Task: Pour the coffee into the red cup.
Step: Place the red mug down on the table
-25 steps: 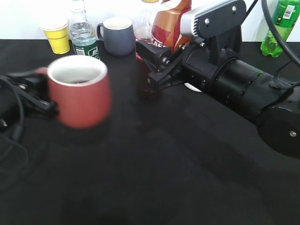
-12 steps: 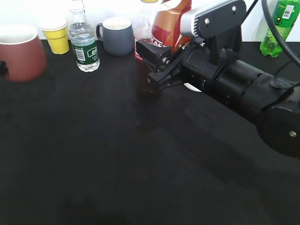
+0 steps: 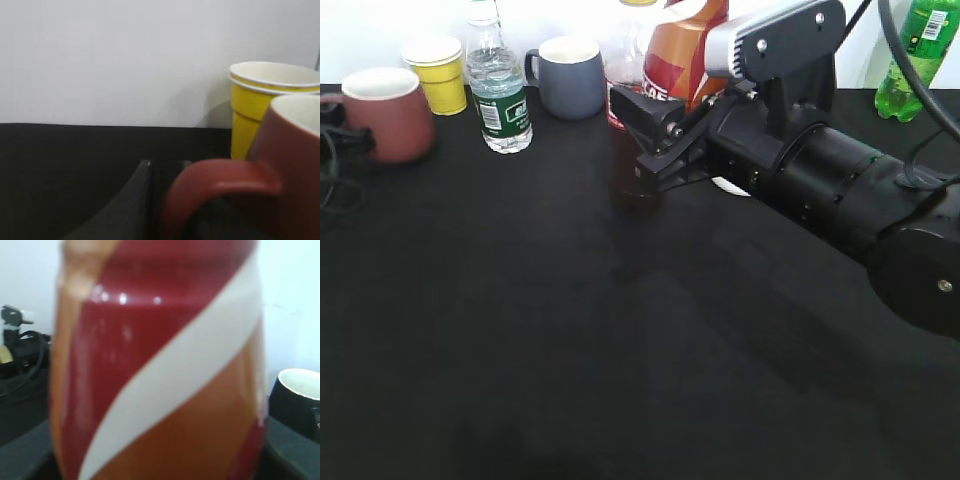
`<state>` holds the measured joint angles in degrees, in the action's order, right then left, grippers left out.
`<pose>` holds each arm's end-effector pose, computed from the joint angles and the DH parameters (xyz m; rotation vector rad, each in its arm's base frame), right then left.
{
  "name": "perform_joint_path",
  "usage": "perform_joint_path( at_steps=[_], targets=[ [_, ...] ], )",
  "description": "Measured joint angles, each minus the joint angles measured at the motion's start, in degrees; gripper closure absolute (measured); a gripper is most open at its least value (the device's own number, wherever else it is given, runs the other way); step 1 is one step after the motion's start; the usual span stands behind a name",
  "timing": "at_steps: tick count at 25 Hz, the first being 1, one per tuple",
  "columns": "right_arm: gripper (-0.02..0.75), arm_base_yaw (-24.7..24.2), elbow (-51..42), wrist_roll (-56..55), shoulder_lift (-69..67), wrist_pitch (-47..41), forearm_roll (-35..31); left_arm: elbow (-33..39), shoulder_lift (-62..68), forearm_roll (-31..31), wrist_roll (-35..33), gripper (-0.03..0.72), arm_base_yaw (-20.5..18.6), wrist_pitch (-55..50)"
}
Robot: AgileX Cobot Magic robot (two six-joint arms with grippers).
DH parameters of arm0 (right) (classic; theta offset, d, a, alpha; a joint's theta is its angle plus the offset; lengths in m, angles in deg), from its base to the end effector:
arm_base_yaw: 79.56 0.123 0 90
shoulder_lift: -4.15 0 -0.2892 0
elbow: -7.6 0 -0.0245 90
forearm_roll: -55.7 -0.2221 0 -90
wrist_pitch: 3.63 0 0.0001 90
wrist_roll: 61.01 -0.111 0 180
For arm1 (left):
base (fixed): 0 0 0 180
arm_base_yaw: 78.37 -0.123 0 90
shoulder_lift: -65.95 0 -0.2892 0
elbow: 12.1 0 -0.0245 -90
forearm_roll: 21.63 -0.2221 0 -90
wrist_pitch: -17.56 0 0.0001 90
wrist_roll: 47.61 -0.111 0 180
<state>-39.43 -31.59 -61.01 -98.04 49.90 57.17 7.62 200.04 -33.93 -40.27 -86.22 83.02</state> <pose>0.2506 0.2143 0.2515 -0.5620 1.4553 0.5591 0.4290 0.0374 0.1443 0.0187 1.5516 -0.0727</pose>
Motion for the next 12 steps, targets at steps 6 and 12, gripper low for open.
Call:
perform_joint_path(
  at_steps=[6,12],
  targets=[
    [0.209,0.0,0.0,0.0,0.0,0.0,-0.3,-2.3,1.9,-0.3,0.2,0.574,-1.2,-0.2],
    [0.209,0.0,0.0,0.3,0.0,0.0,-0.6,-2.3,1.9,-2.6,0.4,0.574,-2.5,-1.4]
  ],
)
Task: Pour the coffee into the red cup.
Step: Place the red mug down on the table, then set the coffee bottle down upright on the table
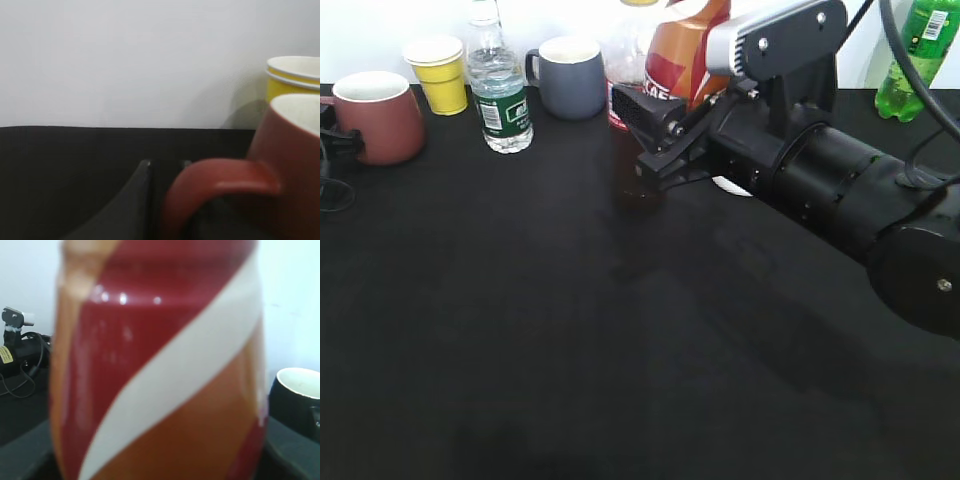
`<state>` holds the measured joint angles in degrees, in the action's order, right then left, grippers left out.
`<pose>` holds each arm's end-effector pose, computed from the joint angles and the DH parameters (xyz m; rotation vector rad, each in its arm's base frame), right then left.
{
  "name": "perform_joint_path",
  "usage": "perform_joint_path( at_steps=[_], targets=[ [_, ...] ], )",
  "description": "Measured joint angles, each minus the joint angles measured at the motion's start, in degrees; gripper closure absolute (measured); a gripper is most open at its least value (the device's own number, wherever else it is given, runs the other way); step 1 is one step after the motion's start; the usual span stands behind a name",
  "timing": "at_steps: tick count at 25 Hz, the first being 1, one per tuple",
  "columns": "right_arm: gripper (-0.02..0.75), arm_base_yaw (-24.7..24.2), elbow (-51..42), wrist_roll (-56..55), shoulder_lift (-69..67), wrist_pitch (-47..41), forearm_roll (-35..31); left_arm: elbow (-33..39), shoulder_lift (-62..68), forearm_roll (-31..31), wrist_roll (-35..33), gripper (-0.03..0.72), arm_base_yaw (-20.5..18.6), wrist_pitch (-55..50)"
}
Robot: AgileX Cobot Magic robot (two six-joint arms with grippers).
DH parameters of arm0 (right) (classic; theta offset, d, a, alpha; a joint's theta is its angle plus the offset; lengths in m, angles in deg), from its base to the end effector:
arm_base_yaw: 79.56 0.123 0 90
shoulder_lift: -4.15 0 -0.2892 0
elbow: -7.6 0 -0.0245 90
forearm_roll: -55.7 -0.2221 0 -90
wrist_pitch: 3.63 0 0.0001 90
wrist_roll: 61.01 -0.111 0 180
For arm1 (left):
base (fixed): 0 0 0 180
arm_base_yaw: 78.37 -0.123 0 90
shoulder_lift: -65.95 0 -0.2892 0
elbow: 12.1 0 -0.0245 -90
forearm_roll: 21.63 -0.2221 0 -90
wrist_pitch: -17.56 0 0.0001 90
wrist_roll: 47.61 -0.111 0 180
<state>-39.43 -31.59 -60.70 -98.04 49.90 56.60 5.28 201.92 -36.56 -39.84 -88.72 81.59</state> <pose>0.2512 0.2136 0.2515 -0.5554 1.4571 0.5535 0.4349 0.0533 0.1362 0.0262 1.5726 -0.0572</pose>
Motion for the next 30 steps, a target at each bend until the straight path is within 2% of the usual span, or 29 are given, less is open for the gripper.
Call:
perform_joint_path(
  at_steps=[5,16,21,30],
  targets=[
    [0.209,0.0,0.0,0.0,0.0,0.0,0.0,-0.3,0.0,0.0,1.0,0.554,0.0,-1.2],
    [0.209,0.0,0.0,0.1,0.0,0.3,0.0,1.3,-0.2,-0.3,1.1,0.328,-0.1,-2.4],
    [0.209,0.0,0.0,0.1,0.0,0.3,0.0,4.7,-3.0,-0.1,1.1,0.319,-0.1,-2.7],
    [0.209,0.0,0.0,0.1,0.0,0.3,0.0,16.2,-9.8,0.5,0.1,0.314,-0.1,-0.7]
  ],
)
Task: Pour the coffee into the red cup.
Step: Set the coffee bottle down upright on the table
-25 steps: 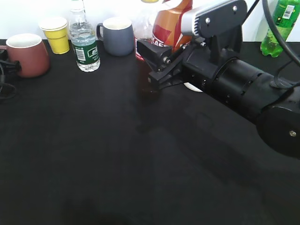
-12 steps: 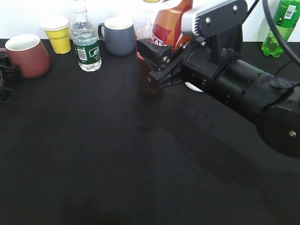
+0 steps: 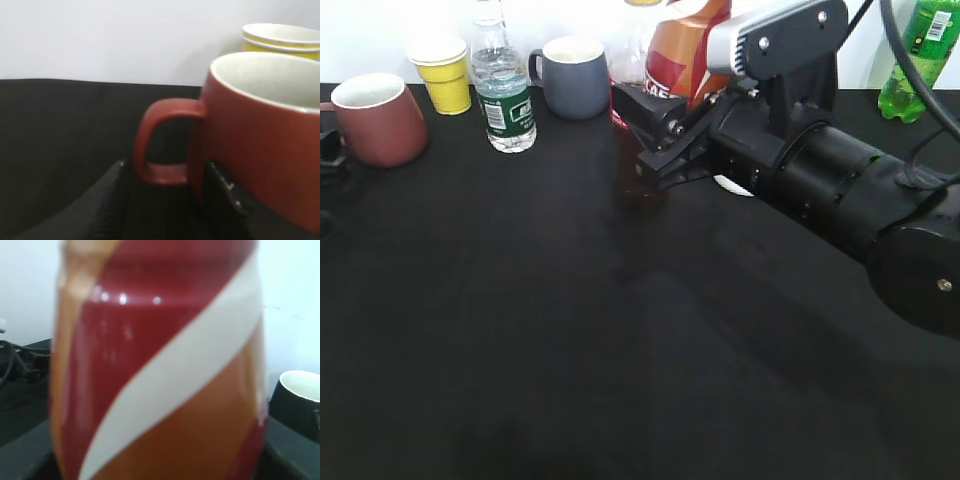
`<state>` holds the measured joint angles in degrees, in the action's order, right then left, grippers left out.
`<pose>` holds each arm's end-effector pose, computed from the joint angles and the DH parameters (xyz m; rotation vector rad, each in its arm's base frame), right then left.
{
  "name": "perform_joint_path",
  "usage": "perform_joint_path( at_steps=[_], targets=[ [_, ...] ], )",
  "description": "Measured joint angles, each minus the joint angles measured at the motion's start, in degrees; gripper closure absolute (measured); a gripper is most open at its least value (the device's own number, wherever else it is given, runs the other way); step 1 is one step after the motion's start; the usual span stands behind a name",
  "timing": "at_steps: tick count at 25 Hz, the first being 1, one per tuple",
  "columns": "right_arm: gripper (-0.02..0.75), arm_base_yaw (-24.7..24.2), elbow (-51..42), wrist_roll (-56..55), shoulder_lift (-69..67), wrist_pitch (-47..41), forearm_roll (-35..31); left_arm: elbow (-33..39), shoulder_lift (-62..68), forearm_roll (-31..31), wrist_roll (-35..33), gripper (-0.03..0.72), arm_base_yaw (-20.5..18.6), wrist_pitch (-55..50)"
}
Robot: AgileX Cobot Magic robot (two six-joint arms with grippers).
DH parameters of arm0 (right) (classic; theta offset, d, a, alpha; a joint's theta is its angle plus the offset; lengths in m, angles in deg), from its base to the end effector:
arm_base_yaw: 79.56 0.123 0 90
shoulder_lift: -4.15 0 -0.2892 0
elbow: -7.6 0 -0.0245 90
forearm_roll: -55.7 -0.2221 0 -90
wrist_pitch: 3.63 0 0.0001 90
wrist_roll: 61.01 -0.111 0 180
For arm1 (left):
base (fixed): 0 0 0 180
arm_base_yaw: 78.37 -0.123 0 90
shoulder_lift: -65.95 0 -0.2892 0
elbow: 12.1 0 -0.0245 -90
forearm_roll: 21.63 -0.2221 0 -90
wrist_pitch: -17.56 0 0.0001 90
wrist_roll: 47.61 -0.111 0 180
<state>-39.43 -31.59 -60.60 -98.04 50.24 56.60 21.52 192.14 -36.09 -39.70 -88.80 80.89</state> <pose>0.2512 0.2136 0.2522 -0.5545 1.4509 0.5533 0.3760 0.0440 0.1427 -0.0054 1.6942 -0.0717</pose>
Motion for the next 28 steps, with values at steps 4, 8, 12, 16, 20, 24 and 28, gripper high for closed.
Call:
perform_joint_path(
  at_steps=[4,8,12,16,20,24,28],
  targets=[
    [0.209,0.0,0.0,0.0,0.0,0.1,0.0,5.4,-2.9,0.1,-0.2,0.314,0.0,1.7],
    [0.209,0.0,0.0,0.0,0.0,0.1,0.0,10.0,-6.0,0.2,-0.2,0.314,0.0,4.0],
    [0.209,0.0,0.0,0.0,0.0,0.1,0.0,15.1,-10.9,0.4,-0.2,0.317,0.6,4.6],
    [0.209,0.0,0.0,0.0,0.0,-0.5,-0.9,20.9,-16.5,0.5,-0.2,0.337,5.5,4.3],
    [0.209,0.0,0.0,9.0,0.0,-4.6,-14.5,26.3,-24.7,0.1,-0.2,0.342,15.7,2.6],
    [0.209,-2.3,0.0,19.3,0.0,-4.8,-30.0,26.7,-27.4,-1.5,-0.3,0.342,20.8,2.0],
    [0.209,-14.1,0.0,20.2,0.0,-7.9,-30.6,26.7,-27.6,-2.0,-0.3,0.342,20.8,1.9]
  ],
)
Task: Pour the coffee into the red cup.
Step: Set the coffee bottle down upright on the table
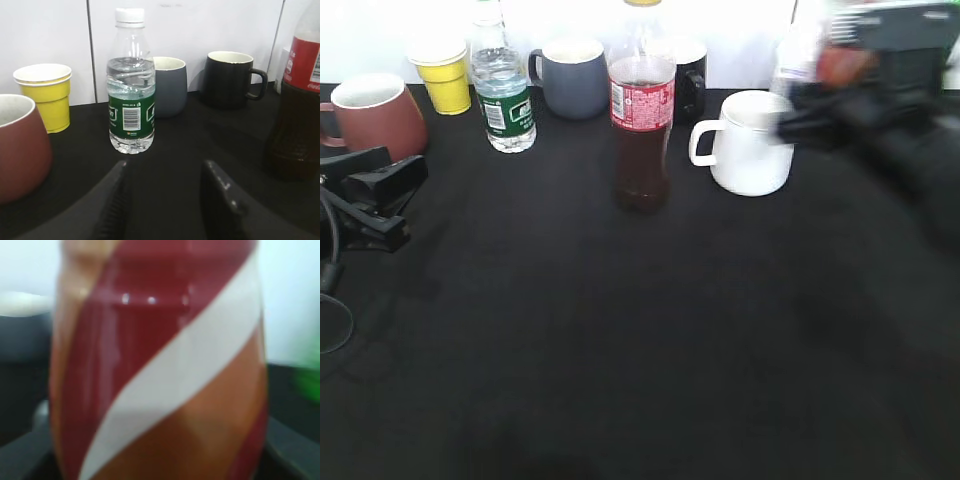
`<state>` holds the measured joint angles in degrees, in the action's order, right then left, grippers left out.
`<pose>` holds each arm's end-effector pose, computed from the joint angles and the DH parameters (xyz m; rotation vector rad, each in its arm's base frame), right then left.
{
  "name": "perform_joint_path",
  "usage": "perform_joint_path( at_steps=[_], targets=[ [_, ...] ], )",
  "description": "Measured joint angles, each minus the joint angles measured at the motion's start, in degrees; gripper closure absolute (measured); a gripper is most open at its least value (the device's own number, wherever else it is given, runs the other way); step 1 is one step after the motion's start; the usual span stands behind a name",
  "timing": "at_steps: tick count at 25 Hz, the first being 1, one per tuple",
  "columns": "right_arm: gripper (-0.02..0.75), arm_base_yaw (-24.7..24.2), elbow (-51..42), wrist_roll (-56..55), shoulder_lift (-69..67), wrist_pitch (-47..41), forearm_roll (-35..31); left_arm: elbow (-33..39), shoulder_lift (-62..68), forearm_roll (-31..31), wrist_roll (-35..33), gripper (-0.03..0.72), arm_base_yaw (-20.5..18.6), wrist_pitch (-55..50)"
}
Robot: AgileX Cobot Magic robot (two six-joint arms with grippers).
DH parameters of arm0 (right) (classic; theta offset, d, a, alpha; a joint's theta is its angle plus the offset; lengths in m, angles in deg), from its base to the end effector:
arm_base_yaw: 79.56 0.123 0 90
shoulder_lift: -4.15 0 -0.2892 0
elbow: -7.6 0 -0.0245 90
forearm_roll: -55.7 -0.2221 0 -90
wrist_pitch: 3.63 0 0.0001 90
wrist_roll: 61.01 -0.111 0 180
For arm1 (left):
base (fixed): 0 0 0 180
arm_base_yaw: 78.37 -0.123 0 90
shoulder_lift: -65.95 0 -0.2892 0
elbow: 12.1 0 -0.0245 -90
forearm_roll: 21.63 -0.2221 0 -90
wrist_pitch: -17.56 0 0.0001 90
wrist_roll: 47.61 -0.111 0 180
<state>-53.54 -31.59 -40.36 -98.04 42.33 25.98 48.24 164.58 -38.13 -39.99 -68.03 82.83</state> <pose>0.3059 0.1054 0.2303 -0.1095 1.7215 0.0320 0.2436 -0.0735 0.2017 0.3395 1.6261 -0.3598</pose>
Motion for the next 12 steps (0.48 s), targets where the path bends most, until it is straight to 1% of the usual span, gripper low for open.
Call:
perform_joint_path(
  at_steps=[2,4,6,9,12],
  targets=[
    [0.209,-7.8,0.0,-0.5,0.0,-2.6,2.3,0.0,0.0,0.0,0.0,0.342,0.0,0.0],
    [0.209,-15.8,0.0,-3.4,0.0,-2.8,5.5,0.0,0.0,-0.1,0.0,0.342,0.0,0.0],
    [0.209,-21.0,0.0,-7.8,-0.2,-2.5,9.4,0.0,0.0,-0.1,0.0,0.342,0.0,0.0],
    [0.209,-21.7,2.1,-10.3,-6.6,-0.6,15.4,0.0,0.0,-0.1,0.0,0.342,0.0,0.3],
    [0.209,-21.7,9.2,-12.4,-15.4,0.3,17.6,0.0,0.0,-0.5,-0.1,0.343,0.0,0.4]
  ],
)
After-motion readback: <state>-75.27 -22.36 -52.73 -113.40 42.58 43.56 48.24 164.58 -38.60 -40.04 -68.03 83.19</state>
